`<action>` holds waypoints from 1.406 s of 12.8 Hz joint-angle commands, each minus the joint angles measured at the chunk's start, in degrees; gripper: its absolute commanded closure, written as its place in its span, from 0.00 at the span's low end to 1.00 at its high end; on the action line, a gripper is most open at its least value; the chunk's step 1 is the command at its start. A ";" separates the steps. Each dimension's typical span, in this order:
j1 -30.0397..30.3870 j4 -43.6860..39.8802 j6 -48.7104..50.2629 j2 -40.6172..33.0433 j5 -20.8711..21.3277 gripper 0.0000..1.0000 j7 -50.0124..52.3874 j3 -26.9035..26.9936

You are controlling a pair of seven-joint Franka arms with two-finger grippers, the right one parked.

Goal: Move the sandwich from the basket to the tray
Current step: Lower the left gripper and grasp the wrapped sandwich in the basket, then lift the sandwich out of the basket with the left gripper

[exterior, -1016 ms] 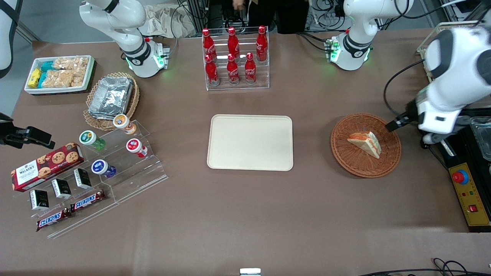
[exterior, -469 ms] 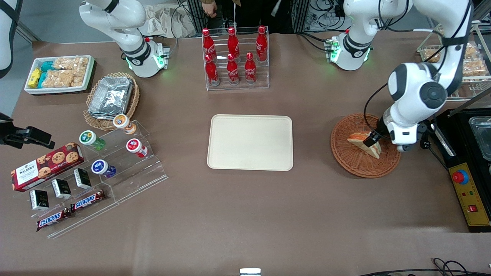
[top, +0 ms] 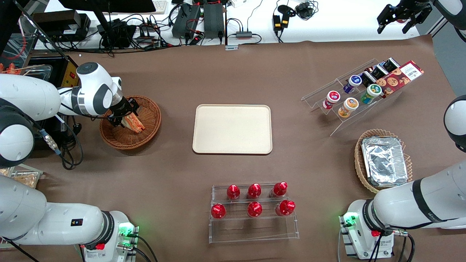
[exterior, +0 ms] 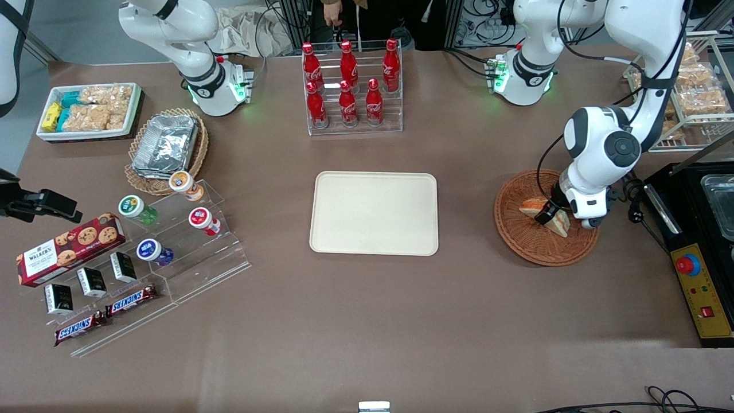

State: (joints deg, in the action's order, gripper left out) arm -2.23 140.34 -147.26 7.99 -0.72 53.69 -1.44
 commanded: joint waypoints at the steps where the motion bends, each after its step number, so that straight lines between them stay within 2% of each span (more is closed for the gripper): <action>1: -0.24 -3.20 7.55 -3.84 0.19 0.99 2.38 0.12; 3: -0.23 -13.01 20.97 -6.49 0.28 1.00 2.21 0.12; 5: -0.50 -27.60 39.43 -4.83 0.46 1.00 1.51 -0.05; 9: -0.58 -45.03 55.57 -3.95 0.90 1.00 -8.22 -0.05; 11: -0.76 -46.56 56.91 -3.59 0.81 1.00 -12.36 -2.32; 13: -0.76 -46.56 56.65 -0.37 2.73 1.00 -16.85 -10.29; 15: -0.76 -46.47 54.82 4.47 5.90 1.00 -16.25 -19.61; 17: -0.93 -46.12 51.57 10.26 6.95 1.00 -15.20 -26.56; 18: -3.20 -46.12 49.90 13.08 10.01 1.00 -12.93 -28.95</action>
State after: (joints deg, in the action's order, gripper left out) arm -3.99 96.34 -95.94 15.22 5.34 38.91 -26.21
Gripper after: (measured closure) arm 0.802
